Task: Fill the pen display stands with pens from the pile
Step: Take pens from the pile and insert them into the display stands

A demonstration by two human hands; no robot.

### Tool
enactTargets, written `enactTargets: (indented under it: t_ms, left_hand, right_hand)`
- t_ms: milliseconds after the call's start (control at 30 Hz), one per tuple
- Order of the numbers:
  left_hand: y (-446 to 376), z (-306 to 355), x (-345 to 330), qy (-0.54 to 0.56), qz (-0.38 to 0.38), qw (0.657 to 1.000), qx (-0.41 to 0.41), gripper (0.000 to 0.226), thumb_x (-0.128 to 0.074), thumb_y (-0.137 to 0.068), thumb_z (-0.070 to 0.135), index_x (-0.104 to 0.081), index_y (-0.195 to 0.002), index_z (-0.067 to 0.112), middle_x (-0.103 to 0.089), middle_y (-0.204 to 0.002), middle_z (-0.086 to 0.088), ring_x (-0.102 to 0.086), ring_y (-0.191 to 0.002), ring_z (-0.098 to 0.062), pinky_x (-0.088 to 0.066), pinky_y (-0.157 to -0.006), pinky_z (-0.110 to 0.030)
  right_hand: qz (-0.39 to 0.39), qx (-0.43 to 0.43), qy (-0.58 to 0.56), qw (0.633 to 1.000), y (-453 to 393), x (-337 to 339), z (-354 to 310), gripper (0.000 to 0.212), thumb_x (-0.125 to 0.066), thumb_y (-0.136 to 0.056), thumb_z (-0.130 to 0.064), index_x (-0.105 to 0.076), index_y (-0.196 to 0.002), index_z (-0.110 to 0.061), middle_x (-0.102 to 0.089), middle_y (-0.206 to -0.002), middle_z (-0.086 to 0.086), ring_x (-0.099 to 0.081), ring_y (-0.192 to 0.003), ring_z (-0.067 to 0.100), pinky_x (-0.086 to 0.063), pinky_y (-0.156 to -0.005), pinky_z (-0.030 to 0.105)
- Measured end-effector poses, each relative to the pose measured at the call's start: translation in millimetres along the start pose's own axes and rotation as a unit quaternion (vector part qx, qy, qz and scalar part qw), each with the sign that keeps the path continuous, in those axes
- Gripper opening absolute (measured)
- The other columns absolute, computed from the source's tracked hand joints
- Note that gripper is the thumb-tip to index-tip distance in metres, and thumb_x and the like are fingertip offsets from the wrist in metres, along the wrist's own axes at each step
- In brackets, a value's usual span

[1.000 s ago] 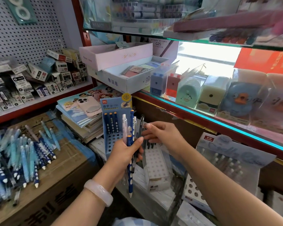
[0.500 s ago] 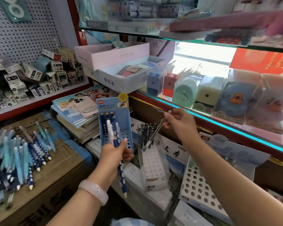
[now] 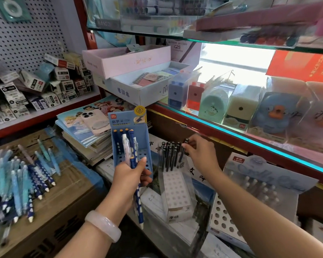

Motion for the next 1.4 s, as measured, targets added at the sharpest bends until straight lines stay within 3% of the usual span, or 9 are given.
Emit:
enactTargets:
  t_ms: [300,500,700,933,1067,1133,1267,1333,1400]
  left_hand:
    - [-1.1,0.5,-1.8,-0.006,-0.004,1.000,-0.002,0.013,-0.057,-0.091,0.020,-0.055,-0.082,0.011,-0.059,-0.064,-0.007,-0.056,-0.048,-0.014,-0.046,-0.039,-0.017]
    - [-2.2,-2.8,-1.3,-0.029,-0.007,1.000,0.002,0.015,-0.059,-0.090,0.023,-0.056,-0.080,0.012,-0.056,-0.059,-0.004,-0.050,-0.042,-0.010,-0.041,-0.040,-0.020]
    - [1.4,-8.0,-15.8,0.052,-0.065,0.995,0.047,0.026,-0.058,-0.087,0.033,-0.053,-0.079,0.009,-0.042,-0.048,0.003,-0.038,-0.037,-0.007,-0.033,-0.035,-0.017]
    - [6.3,-10.7,-21.2,0.108,-0.102,0.985,0.089,0.039,-0.044,-0.093,0.043,-0.051,-0.080,0.007,-0.041,-0.049,0.001,-0.038,-0.036,-0.007,-0.033,-0.033,-0.016]
    - [7.9,-5.0,-21.7,0.110,-0.115,0.985,0.069,0.033,-0.044,-0.095,0.035,-0.051,-0.080,0.007,-0.040,-0.048,0.002,-0.037,-0.035,-0.007,-0.032,-0.033,-0.016]
    - [8.8,-1.8,-21.3,0.076,-0.114,0.990,0.045,0.032,-0.046,-0.095,0.035,-0.051,-0.078,0.008,-0.041,-0.049,0.002,-0.037,-0.037,-0.008,-0.032,-0.035,-0.017]
    - [10.9,2.8,-18.8,-0.024,-0.110,0.994,0.002,0.030,-0.046,-0.095,0.032,-0.052,-0.076,0.010,-0.042,-0.050,0.001,-0.038,-0.039,-0.011,-0.032,-0.042,-0.023]
    - [9.7,5.7,-12.6,-0.054,-0.104,0.993,-0.014,0.029,-0.046,-0.095,0.033,-0.054,-0.079,0.010,-0.043,-0.050,0.001,-0.039,-0.039,-0.011,-0.033,-0.042,-0.024]
    - [5.5,6.3,-3.5,-0.087,-0.092,0.991,-0.028,0.029,-0.046,-0.096,0.034,-0.055,-0.080,0.013,-0.045,-0.051,0.001,-0.042,-0.042,-0.013,-0.034,-0.044,-0.026]
  right_hand:
    - [-0.001,0.005,-0.027,1.000,1.5,-0.7,-2.0,0.008,-0.061,-0.090,-0.020,-0.053,-0.090,-0.024,-0.058,-0.078,-0.010,-0.062,-0.078,0.007,-0.051,-0.071,0.020]
    - [-0.024,-0.010,0.015,1.000,-0.4,-13.7,7.7,0.010,-0.062,-0.089,-0.024,-0.059,-0.096,-0.018,-0.064,-0.089,-0.001,-0.062,-0.083,0.011,-0.054,-0.078,0.031]
    - [-0.003,0.000,0.127,0.992,2.7,-23.6,10.7,0.020,-0.065,-0.086,-0.031,-0.064,-0.101,-0.017,-0.042,-0.098,-0.008,-0.042,-0.092,0.007,-0.038,-0.074,0.021]
    - [-0.028,-0.026,0.111,0.993,7.7,-34.0,16.3,0.028,-0.064,-0.087,-0.030,-0.062,-0.109,-0.014,-0.039,-0.100,-0.007,-0.042,-0.091,0.006,-0.035,-0.074,0.019]
    - [0.037,-0.037,0.026,0.998,17.4,-14.8,2.1,0.025,-0.064,-0.087,-0.030,-0.061,-0.109,-0.019,-0.050,-0.105,-0.005,-0.050,-0.092,0.007,-0.040,-0.070,0.017]
    - [-0.003,-0.030,-0.058,0.998,19.2,-18.9,-20.9,0.015,-0.060,-0.089,-0.032,-0.064,-0.097,-0.020,-0.059,-0.093,-0.006,-0.056,-0.085,0.008,-0.042,-0.066,0.014]
    - [-0.173,-0.069,-0.184,0.965,30.8,-57.3,-68.7,0.021,-0.057,-0.091,-0.035,-0.063,-0.087,-0.016,-0.063,-0.075,-0.003,-0.059,-0.067,0.006,-0.051,-0.060,0.018]
    - [-0.186,-0.083,-0.202,0.958,33.8,-65.0,-80.6,0.022,-0.061,-0.090,-0.032,-0.064,-0.084,-0.011,-0.065,-0.072,0.001,-0.060,-0.061,0.006,-0.054,-0.057,0.019]
    - [-0.180,-0.086,-0.190,0.961,33.7,-68.7,-86.3,0.025,-0.060,-0.090,-0.028,-0.066,-0.084,-0.005,-0.069,-0.072,0.008,-0.066,-0.063,0.012,-0.059,-0.065,0.027]
Point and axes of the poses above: each hand's wrist, its own y-axis away from the middle knuckle, its own x-axis out of the back of the hand, z = x × y, the point moved 10 cm from there along -y, towards the middle knuckle
